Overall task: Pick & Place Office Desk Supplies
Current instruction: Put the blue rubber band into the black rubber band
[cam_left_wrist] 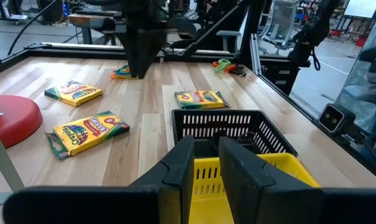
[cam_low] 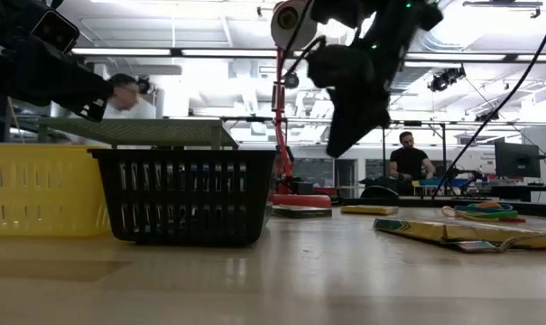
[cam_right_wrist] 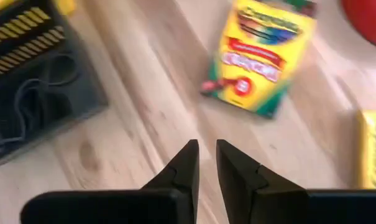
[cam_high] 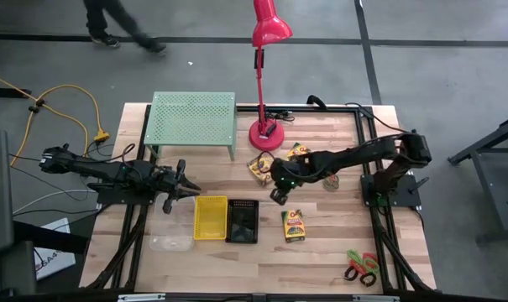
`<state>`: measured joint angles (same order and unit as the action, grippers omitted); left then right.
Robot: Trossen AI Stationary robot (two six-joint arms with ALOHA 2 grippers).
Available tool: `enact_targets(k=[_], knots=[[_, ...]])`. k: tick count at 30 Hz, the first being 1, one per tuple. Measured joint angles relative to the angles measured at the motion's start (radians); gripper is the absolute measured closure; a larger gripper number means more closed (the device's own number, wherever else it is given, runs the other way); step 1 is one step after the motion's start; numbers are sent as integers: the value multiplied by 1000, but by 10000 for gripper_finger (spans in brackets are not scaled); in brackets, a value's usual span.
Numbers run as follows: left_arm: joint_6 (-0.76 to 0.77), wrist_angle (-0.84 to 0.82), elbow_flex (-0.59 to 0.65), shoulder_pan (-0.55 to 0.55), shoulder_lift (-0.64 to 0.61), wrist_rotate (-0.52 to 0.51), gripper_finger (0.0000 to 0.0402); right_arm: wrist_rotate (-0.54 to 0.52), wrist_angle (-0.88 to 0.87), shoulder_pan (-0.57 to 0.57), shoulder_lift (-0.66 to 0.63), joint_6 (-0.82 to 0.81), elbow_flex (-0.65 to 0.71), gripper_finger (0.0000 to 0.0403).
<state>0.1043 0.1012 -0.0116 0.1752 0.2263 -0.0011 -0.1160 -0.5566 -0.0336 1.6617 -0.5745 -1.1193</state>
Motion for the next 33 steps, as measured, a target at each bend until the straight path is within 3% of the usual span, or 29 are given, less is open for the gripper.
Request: enact_targets(k=[8,15,33], knots=[[0,10,0,0,3,-1,330,-138,-339,6,-6,-81,2,360],[0,13,0,0,3,-2,330,-219,-480,24,-23,-148,45,361],[0,15,0,0,3,-3,330,-191,-425,20,-103,-315,251,361]])
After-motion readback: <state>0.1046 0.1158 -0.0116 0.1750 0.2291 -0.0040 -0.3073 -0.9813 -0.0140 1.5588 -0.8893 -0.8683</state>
